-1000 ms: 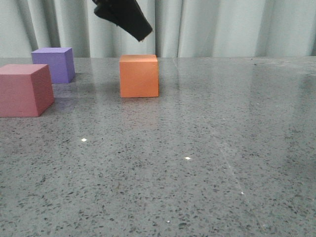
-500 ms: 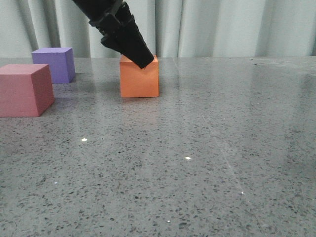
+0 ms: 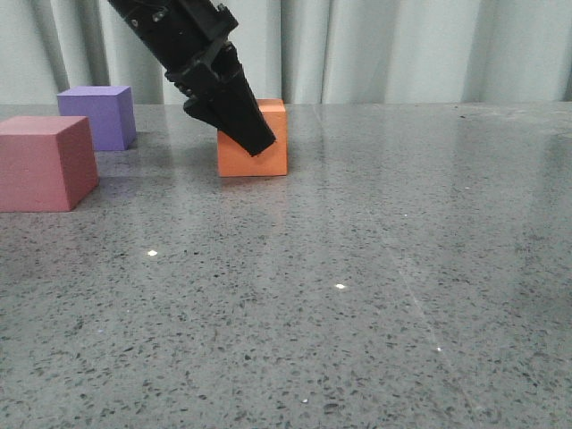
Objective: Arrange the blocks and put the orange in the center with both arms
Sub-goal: 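Lower the left gripper onto the orange cube and close on it, then lift the orange cube and carry it toward the purple cube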
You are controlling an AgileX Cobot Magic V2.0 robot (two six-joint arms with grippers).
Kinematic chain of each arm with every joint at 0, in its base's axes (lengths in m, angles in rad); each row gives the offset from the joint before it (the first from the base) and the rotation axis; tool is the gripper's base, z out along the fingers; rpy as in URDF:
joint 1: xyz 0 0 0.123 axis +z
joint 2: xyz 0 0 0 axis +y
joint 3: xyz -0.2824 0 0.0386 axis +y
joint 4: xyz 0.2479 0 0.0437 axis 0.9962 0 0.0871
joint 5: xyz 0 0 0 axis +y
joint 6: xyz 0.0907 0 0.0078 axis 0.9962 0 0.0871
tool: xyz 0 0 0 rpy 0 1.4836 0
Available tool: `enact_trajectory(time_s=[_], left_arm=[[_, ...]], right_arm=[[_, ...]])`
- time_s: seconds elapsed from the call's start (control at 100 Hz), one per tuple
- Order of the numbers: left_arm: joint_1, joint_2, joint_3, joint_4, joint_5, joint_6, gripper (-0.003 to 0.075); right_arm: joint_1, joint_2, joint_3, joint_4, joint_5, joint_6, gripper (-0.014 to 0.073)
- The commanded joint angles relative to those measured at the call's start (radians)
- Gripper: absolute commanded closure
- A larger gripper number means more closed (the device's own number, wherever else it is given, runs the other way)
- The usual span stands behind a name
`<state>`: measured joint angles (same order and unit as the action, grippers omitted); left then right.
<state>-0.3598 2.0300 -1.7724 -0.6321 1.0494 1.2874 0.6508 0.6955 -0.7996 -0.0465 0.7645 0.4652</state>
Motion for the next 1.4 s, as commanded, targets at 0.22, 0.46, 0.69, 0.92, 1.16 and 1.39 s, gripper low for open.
enact_trajectory(time_s=[0.22, 0.46, 0.69, 0.92, 1.16, 1.39], left_arm=[[-0.010, -0.057, -0.032, -0.040, -0.001, 0.000, 0.0463], [-0.010, -0.079, -0.054, -0.037, 0.001, 0.000, 0.0525], [-0.010, -0.139, -0.144, -0.005, -0.001, -0.090, 0.0524], [-0.008, -0.235, -0.192, 0.162, -0.010, -0.327, 0.0524], [-0.006, -0.324, -0.192, 0.428, 0.042, -0.671, 0.0524], [0.008, -0.341, -0.190, 0.594, 0.209, -0.854, 0.0524]], right_arm=[[-0.001, -0.006, -0.024, -0.015, -0.070, -0.011, 0.0005], [-0.001, -0.006, -0.024, -0.016, -0.064, -0.011, 0.0005], [-0.001, -0.006, -0.024, -0.016, -0.064, -0.011, 0.0005], [-0.001, -0.006, -0.024, -0.016, -0.064, -0.011, 0.0005], [-0.001, -0.006, -0.024, -0.022, -0.064, -0.011, 0.0005], [-0.001, -0.006, -0.024, -0.023, -0.063, -0.011, 0.0005]])
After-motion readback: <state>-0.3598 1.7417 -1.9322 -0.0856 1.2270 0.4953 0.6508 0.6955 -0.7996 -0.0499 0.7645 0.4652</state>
